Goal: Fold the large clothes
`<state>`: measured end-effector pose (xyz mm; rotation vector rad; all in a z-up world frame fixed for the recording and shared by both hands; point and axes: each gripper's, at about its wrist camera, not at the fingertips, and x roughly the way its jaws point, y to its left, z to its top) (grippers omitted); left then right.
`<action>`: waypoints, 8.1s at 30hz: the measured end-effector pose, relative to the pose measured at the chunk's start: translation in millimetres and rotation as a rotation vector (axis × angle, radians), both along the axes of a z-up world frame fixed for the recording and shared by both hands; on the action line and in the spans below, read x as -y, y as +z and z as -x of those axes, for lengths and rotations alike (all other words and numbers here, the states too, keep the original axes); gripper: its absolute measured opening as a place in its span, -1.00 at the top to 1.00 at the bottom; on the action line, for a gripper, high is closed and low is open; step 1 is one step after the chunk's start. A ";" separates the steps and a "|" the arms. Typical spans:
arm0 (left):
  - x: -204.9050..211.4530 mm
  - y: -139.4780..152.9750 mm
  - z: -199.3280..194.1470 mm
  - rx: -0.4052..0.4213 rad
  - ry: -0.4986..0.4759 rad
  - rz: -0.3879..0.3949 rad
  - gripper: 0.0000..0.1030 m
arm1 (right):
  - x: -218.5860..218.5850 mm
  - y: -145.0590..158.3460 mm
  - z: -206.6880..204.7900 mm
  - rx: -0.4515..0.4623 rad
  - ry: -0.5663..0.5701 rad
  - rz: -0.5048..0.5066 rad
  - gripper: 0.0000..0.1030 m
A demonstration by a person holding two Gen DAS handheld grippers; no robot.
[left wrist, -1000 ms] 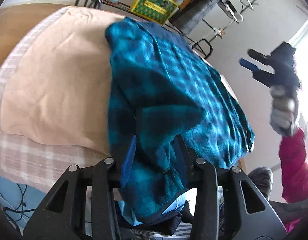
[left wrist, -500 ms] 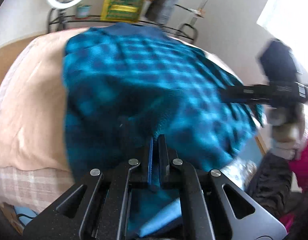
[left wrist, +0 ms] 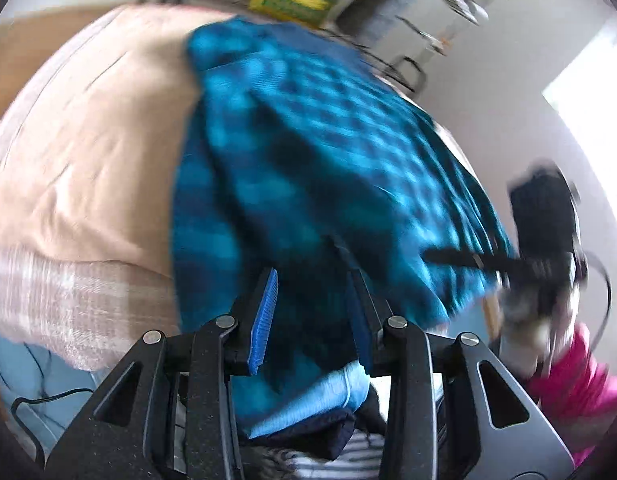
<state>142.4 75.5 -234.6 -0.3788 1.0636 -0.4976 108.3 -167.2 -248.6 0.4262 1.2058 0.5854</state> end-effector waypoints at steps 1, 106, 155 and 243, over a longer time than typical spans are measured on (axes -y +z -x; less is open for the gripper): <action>-2.0 -4.9 -6.2 -0.015 0.019 0.008 0.32 | -2.6 -3.7 -1.4 -0.011 -0.005 -0.006 0.05; -36.1 -31.1 68.3 0.089 0.089 0.119 0.90 | -281.0 -28.3 -304.8 0.006 0.091 0.730 0.18; 156.2 7.3 60.5 0.169 -0.323 -0.109 0.99 | 38.9 35.6 -295.6 0.083 -0.203 0.080 0.79; 210.0 57.5 66.9 0.324 -0.335 -0.183 0.48 | 466.5 21.1 115.8 0.075 -0.838 0.257 0.94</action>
